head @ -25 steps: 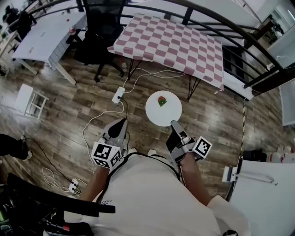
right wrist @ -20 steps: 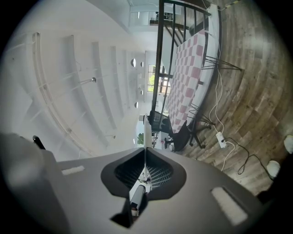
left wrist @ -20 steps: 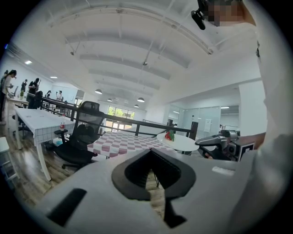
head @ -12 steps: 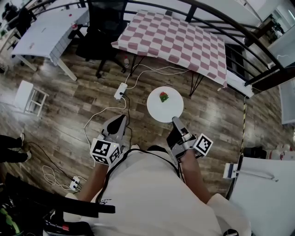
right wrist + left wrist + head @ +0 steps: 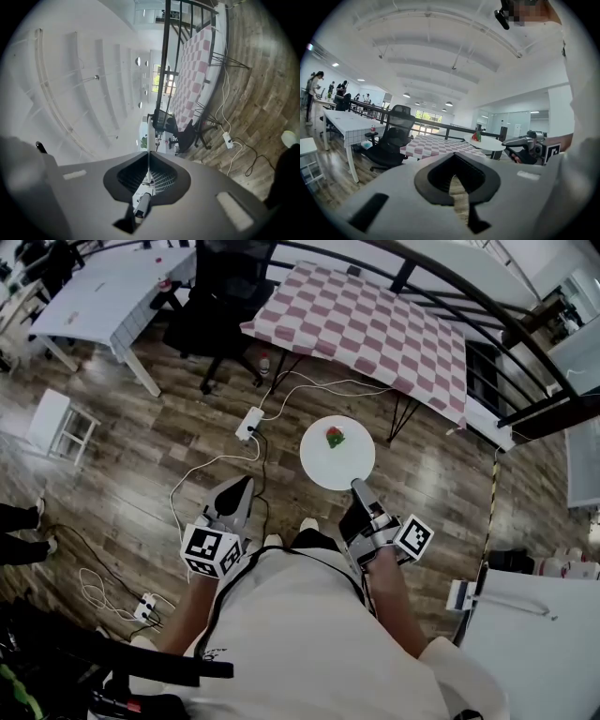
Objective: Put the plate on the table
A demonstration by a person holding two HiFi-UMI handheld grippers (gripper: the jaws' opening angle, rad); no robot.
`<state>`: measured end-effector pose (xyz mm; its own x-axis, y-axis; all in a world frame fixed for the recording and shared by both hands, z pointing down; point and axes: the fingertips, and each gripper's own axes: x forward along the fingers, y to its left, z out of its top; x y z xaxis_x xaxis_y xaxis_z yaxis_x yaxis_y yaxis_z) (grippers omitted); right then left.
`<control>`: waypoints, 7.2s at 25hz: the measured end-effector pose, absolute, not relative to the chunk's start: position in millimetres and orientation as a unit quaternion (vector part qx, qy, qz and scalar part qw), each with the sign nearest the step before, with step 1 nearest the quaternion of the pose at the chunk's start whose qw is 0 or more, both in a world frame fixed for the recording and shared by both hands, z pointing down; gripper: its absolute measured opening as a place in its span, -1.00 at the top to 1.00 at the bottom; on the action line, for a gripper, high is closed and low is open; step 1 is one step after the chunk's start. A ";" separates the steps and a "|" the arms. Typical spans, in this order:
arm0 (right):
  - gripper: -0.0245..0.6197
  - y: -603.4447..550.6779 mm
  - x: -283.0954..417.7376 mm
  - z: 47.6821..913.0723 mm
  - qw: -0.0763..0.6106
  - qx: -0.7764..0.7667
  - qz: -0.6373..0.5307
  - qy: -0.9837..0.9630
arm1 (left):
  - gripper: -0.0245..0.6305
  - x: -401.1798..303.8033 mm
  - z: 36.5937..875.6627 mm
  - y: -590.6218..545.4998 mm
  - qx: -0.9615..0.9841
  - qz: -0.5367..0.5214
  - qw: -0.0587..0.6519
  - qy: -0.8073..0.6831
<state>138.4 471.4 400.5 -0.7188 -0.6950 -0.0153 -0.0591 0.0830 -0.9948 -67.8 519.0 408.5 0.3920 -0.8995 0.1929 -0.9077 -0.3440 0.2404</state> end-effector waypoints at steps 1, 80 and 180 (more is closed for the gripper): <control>0.87 471.2 136.1 400.0 0.254 -0.273 -0.620 0.690 | 0.90 -69.7 409.0 519.3 0.819 0.012 0.157 -0.552; 0.87 95.8 257.0 439.9 0.227 -0.235 -0.649 0.687 | 0.91 68.8 422.8 153.9 0.800 0.072 0.165 -0.573; 0.87 -395.7 -12.1 444.7 0.231 -0.245 -0.647 0.685 | 0.90 -168.7 439.8 -352.0 0.825 0.055 0.188 -0.530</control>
<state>-12.1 -395.7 444.7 -0.7740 -0.6332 0.0005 -0.0370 0.0444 -0.9983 -168.7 -352.0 439.8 0.4315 -0.8540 0.2907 -0.8956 -0.3670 0.2515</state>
